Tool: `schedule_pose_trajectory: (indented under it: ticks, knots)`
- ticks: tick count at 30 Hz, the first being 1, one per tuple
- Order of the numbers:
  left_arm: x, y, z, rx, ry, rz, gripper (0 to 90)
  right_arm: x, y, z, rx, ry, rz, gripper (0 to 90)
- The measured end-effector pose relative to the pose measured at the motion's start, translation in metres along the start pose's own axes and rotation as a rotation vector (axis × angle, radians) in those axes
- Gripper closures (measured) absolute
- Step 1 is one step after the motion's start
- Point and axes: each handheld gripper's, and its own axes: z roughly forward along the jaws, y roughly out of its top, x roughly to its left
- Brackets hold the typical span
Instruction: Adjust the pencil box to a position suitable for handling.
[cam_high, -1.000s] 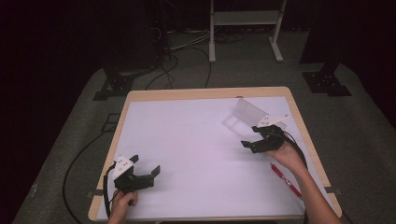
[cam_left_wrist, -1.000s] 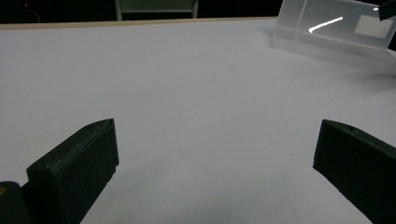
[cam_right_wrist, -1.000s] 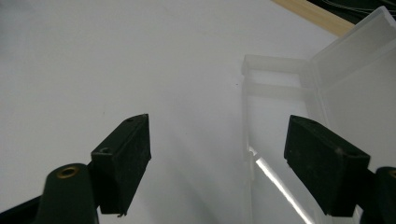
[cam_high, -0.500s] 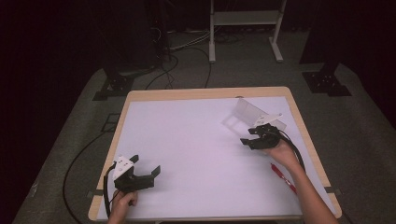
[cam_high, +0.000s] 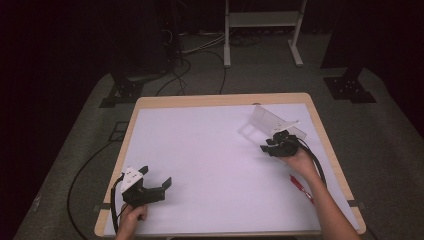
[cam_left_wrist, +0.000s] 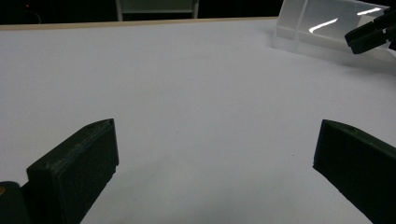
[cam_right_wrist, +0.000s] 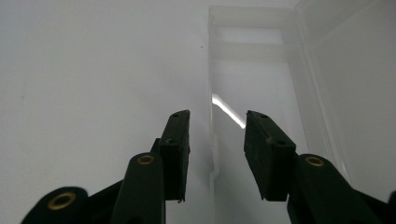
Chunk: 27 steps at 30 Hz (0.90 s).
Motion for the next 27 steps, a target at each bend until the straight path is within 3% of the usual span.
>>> schedule_pose_trajectory:
  ticks: [19, 27]
  knots:
    - [0.000, 0.000, 0.000, 0.001, 0.001, 0.003, 0.0, 0.000, -0.003, 0.014, 0.058, 0.006, -0.001, 78.7]
    - [-0.001, 0.000, 0.001, 0.005, 0.002, 0.001, 0.0, -0.001, -0.004, 0.016, 0.056, 0.011, -0.016, 84.6]
